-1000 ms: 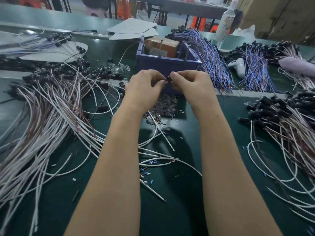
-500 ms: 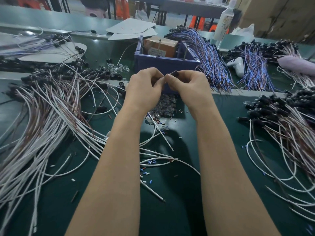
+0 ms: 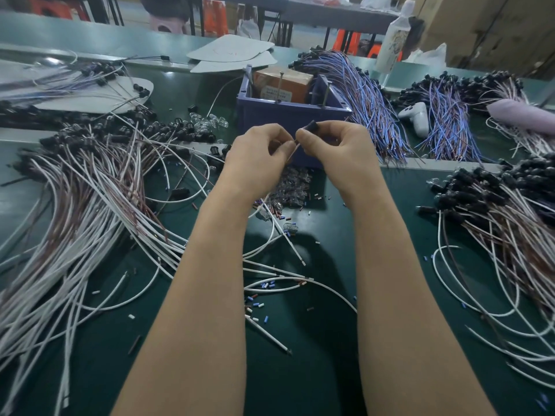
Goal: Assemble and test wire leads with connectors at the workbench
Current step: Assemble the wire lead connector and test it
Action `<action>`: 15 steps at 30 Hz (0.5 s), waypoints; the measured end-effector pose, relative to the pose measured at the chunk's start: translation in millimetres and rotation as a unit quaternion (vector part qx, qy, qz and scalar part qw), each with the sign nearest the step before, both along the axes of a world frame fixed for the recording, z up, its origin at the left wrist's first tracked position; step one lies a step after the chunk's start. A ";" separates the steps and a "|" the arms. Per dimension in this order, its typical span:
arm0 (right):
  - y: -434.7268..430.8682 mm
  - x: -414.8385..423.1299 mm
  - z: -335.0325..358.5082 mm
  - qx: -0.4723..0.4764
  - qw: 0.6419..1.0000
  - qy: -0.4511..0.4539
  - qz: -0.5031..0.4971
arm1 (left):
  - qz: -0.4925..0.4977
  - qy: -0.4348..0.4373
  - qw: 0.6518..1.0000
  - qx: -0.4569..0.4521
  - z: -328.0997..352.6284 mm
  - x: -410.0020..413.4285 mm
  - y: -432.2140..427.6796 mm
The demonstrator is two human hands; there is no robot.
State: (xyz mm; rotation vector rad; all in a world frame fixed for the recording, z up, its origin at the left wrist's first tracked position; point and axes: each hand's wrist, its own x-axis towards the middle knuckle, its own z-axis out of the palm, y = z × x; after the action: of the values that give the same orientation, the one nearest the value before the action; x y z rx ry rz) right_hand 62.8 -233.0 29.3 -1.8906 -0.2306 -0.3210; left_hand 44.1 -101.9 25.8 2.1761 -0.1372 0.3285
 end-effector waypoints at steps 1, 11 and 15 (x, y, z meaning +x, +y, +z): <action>-2.4 -0.1 -0.4 0.007 1.000 0.004 0.003 | -0.018 0.011 0.999 -0.023 -0.9 -0.4 1.4; -5.2 2.1 -5.3 0.081 0.994 0.062 0.040 | -0.040 0.020 0.991 -0.129 -8.8 1.7 1.3; -6.7 0.8 -3.8 0.046 0.998 0.042 0.028 | -0.051 0.016 0.992 -0.114 -10.1 0.6 0.7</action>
State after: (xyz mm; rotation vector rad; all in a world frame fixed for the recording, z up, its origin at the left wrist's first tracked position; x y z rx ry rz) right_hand 63.6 -239.6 25.5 -1.7998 -0.2091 -0.2095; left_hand 44.7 -101.2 15.7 1.9407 -0.1823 0.2388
